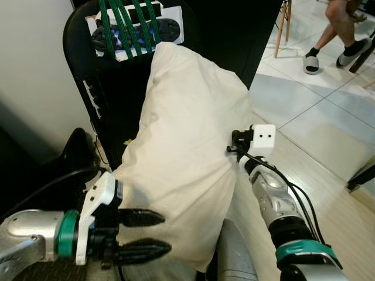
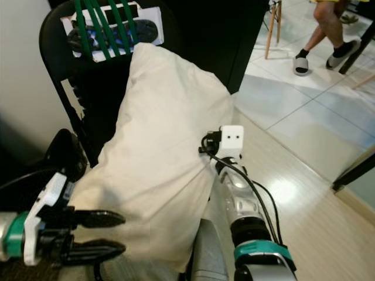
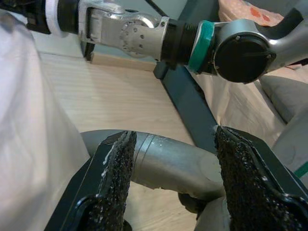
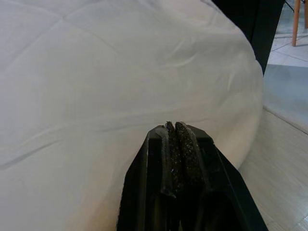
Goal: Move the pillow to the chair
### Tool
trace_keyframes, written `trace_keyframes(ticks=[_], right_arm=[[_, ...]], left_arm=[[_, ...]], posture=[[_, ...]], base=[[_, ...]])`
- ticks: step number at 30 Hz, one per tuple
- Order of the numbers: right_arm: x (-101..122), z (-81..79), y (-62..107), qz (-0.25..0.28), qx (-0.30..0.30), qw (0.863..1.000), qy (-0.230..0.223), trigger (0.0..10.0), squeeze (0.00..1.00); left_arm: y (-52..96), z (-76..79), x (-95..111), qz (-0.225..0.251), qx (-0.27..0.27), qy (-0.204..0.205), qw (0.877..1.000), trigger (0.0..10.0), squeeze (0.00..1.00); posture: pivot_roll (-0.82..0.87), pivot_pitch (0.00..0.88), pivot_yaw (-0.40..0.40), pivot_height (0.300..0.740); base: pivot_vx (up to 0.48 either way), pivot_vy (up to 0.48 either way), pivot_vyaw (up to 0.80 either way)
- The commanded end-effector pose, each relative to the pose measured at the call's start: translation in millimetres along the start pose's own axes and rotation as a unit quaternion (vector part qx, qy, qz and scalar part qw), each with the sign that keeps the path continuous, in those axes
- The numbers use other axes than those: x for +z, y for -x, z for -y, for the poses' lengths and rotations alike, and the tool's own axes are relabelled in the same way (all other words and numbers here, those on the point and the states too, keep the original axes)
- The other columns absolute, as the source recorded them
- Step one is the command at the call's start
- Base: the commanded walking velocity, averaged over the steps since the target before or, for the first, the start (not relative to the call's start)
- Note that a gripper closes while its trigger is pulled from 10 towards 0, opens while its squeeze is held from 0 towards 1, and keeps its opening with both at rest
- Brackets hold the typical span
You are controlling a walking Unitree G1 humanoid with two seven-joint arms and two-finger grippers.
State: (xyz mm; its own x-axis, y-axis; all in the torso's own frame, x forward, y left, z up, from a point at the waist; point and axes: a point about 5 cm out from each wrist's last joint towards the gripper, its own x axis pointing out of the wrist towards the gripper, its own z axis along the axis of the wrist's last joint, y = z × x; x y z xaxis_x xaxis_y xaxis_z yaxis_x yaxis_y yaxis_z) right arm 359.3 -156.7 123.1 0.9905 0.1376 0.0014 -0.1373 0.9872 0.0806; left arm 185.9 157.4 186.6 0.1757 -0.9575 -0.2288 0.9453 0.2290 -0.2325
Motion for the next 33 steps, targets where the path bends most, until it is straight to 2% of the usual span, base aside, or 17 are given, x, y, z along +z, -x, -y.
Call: trace_keyframes(ticks=[1, 3, 4, 5, 7, 9, 11, 12, 13, 14, 15, 18, 20, 22, 24, 28, 33], right_arm=[[-6, 2.3, 2.3, -0.014, -0.004, 1.0, -0.003, 10.0, 0.0], [-7, 1.8, 2.0, -0.016, -0.003, 1.0, -0.003, 10.0, 0.0], [-6, -0.2, 1.8, -0.01, -0.001, 1.0, -0.011, 10.0, 0.0], [-6, -0.2, 1.8, -0.01, -0.001, 1.0, -0.011, 10.0, 0.0], [-4, -3.7, 1.6, -0.002, 0.0, 1.0, -0.022, 10.0, 0.0], [-3, -8.8, 1.7, 0.005, 0.004, 0.999, -0.036, 10.0, 0.0], [-2, -12.7, 2.1, 0.007, 0.008, 0.999, -0.039, 10.0, 0.0], [-3, -15.6, 2.6, 0.007, 0.011, 0.999, -0.04, 10.0, 0.0], [-3, -17.6, 3.0, 0.008, 0.012, 0.999, -0.041, 10.0, 0.0], [-3, -17.6, 3.0, 0.008, 0.012, 0.999, -0.041, 10.0, 0.0], [-5, -23.5, 4.8, 0.009, 0.019, 0.999, -0.042, 10.0, 0.0], [-8, -32.0, 9.4, 0.013, 0.03, 0.998, -0.047, 10.0, 0.0], [-9, -33.6, 10.5, 0.015, 0.031, 0.998, -0.052, 10.0, 0.0], [-8, -35.3, 13.5, 0.026, 0.027, 0.997, -0.06, 10.0, 0.0], [-7, -34.8, 15.2, 0.032, 0.019, 0.997, -0.072, 10.0, 0.0], [0, -33.5, 17.9, 0.057, 0.009, 0.995, -0.08, 10.0, 0.0], [2, -34.4, 19.1, 0.056, 0.005, 0.995, -0.079, 10.0, 0.0]], left_arm=[[1.9, -0.7, 0, 0.0, 0.01, -0.006, 1.0, 10.0, 1.0], [0.0, -28.3, 9, 0.039, 0.13, -0.052, 0.989, 10.0, 1.0], [1.1, -58.9, 13, 0.05, 0.265, -0.07, 0.96, 10.0, 1.0], [1.1, -58.9, 13, 0.05, 0.265, -0.07, 0.96, 10.0, 1.0], [4.2, -89.2, 21, 0.083, 0.402, -0.076, 0.909, 10.0, 1.0], [-1.7, -99.4, 33, 0.145, 0.436, -0.054, 0.887, 10.0, 1.0], [-7.9, -104.4, 39, 0.171, 0.453, -0.039, 0.874, 10.0, 1.0], [-10.3, -108.4, 42, 0.179, 0.474, -0.035, 0.862, 10.0, 0.5], [-11.8, -110.9, 43, 0.183, 0.486, -0.032, 0.854, 10.0, 0.5], [-11.8, -110.9, 43, 0.183, 0.486, -0.032, 0.854, 10.0, 0.5], [-15.7, -116.1, 46, 0.189, 0.515, -0.029, 0.836, 10.0, 0.0], [-20.0, -123.4, 46, 0.189, 0.545, -0.034, 0.816, 10.0, 0.0], [-21.3, -125.1, 45, 0.195, 0.549, -0.029, 0.812, 10.0, 0.0], [-22.5, -127.7, 46, 0.198, 0.567, -0.038, 0.799, 10.0, 0.0], [-25.5, -128.6, 47, 0.196, 0.571, -0.051, 0.796, 10.0, 0.0], [-26.8, -128.5, 46, 0.213, 0.573, -0.045, 0.79, 10.0, 0.0], [-24.9, -130.0, 44, 0.226, 0.59, -0.044, 0.774, 10.0, 0.0]], posture=[[0.03, 0.036, -0.002, 0.545], [0.03, 0.036, -0.003, 0.545], [0.03, 0.038, 0.0, 0.545], [0.03, 0.038, 0.0, 0.545], [0.03, 0.033, 0.002, 0.545], [0.03, 0.026, 0.011, 0.545], [0.03, 0.026, 0.011, 0.545], [0.02, 0.02, 0.02, 0.545], [0.02, 0.02, 0.02, 0.545], [0.02, 0.02, 0.02, 0.545], [0.02, 0.02, 0.02, 0.545], [0.02, 0.01, 0.036, 0.545], [0.02, 0.01, 0.036, 0.545], [0.01, 0.009, 0.04, 0.545], [0.01, 0.008, 0.042, 0.545], [0.01, 0.01, 0.048, 0.555], [0.01, 0.011, 0.048, 0.58]], base=[[0.0, 0.0, 0.0], [0.0, 0.0, 0.0], [0.0, 0.0, 0.0], [0.0, 0.0, 0.0], [0.0, 0.0, 0.0], [0.0, 0.0, 0.0], [0.0, 0.0, 0.0], [0.0, 0.0, 0.0], [0.0, 0.0, 0.0], [0.0, 0.0, 0.0], [0.0, 0.0, 0.0], [0.0, 0.0, 0.0], [0.0, 0.0, 0.0], [0.0, 0.0, 0.0], [0.0, 0.0, 0.0], [0.0, 0.0, 0.0], [0.0, 0.0, 0.0]])
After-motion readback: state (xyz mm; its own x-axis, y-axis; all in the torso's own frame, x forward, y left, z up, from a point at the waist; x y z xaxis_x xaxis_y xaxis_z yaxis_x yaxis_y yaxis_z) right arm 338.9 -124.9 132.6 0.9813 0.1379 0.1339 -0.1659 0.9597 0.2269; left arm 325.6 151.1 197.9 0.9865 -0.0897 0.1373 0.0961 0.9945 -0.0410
